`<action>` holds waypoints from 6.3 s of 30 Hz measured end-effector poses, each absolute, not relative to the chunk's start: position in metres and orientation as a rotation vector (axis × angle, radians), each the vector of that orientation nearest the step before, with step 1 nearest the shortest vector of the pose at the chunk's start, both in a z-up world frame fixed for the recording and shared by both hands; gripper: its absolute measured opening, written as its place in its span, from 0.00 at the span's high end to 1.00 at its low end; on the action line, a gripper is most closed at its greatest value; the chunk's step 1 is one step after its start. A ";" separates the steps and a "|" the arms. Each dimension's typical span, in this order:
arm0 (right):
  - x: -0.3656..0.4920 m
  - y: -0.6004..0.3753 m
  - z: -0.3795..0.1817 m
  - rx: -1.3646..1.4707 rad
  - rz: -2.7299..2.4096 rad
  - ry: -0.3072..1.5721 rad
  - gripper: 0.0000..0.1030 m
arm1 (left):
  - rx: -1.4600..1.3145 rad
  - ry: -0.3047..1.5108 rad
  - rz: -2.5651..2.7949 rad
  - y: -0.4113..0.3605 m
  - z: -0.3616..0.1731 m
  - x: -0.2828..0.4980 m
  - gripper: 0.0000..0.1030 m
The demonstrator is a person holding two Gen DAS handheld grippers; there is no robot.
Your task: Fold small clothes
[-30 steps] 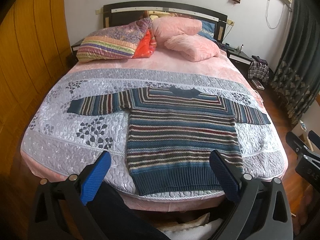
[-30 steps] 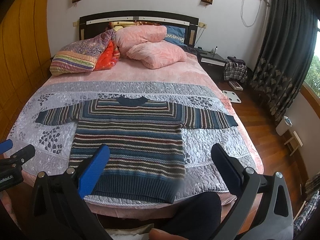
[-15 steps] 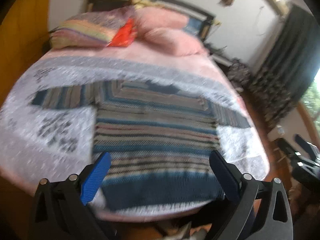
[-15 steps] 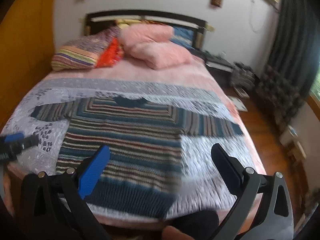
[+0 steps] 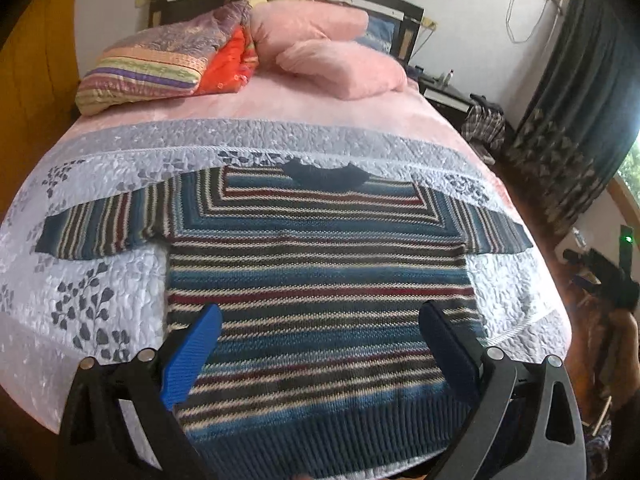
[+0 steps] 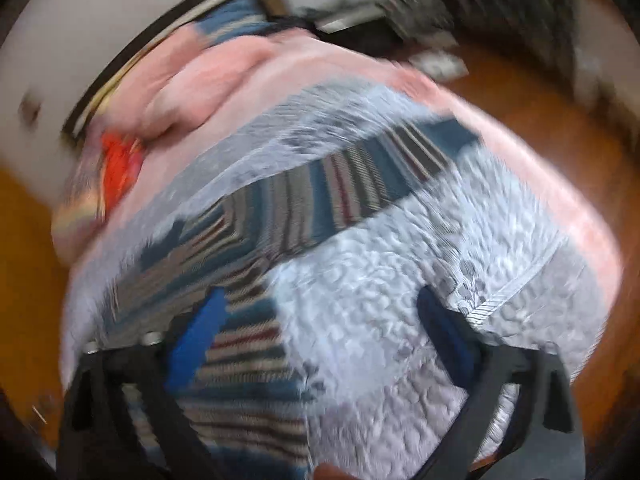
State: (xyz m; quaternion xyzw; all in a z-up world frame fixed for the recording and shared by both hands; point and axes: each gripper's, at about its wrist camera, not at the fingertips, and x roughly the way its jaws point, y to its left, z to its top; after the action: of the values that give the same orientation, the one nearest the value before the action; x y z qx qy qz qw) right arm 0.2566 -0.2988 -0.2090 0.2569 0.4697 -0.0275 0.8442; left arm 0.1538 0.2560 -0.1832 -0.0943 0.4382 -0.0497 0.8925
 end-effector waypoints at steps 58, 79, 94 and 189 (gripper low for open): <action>0.435 -0.349 -0.182 0.679 0.155 0.699 0.91 | -0.555 0.941 -0.245 0.259 -0.233 0.265 0.04; 0.414 -0.044 -0.270 0.063 0.317 0.902 0.91 | -0.588 0.970 -0.358 0.258 -0.249 0.323 0.04; 0.326 -0.067 -0.310 0.097 0.338 0.928 0.57 | -1.090 1.215 -0.542 0.191 -0.374 0.418 0.04; 0.400 -0.054 -0.305 0.196 0.364 0.997 0.40 | -0.951 0.945 -0.067 0.537 -0.338 0.318 0.36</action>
State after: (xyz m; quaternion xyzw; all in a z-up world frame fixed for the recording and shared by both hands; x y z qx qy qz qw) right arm 0.4002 -0.0538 -0.3053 0.0931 0.4745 0.1731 0.8580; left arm 0.3176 0.5374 -0.3385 -0.4404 0.4378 -0.0312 0.7832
